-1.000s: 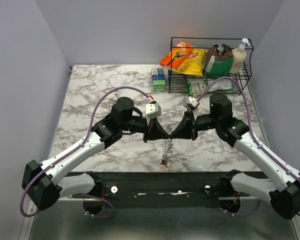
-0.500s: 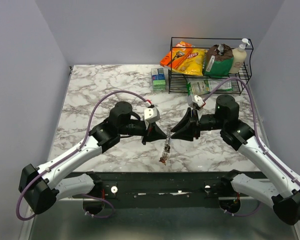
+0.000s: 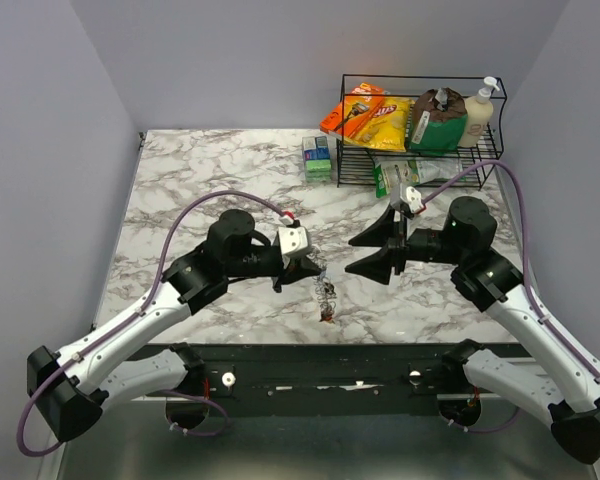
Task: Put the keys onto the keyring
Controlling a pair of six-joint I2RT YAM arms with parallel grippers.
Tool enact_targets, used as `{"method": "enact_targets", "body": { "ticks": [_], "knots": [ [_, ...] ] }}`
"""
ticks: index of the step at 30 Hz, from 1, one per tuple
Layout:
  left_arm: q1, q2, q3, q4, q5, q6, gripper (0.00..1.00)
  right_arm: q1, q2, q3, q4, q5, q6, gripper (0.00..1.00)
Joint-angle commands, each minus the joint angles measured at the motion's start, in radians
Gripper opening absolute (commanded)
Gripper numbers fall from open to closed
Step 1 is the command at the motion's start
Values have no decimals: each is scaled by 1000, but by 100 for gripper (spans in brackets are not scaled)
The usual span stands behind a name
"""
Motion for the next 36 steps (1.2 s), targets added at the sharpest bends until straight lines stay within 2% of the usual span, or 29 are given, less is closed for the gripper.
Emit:
{"method": "enact_targets", "body": {
  "ticks": [1, 13, 16, 18, 24, 36],
  "knots": [
    [-14, -75, 19, -28, -68, 149, 0, 0, -4, -13, 28, 34, 12, 71],
    [-38, -232, -45, 2, -191, 374, 0, 0, 22, -10, 42, 23, 12, 76],
    [-46, -264, -62, -2, -177, 463, 0, 0, 30, -6, 45, 18, 12, 76],
    [-49, -293, -68, -31, -142, 578, 0, 0, 34, -4, 46, 18, 10, 76],
    [-55, -350, -104, -22, -134, 690, 0, 0, 48, -4, 49, 12, 10, 76],
    [-55, -385, -108, -30, -129, 736, 0, 0, 87, 5, 65, -6, 7, 77]
  ]
}}
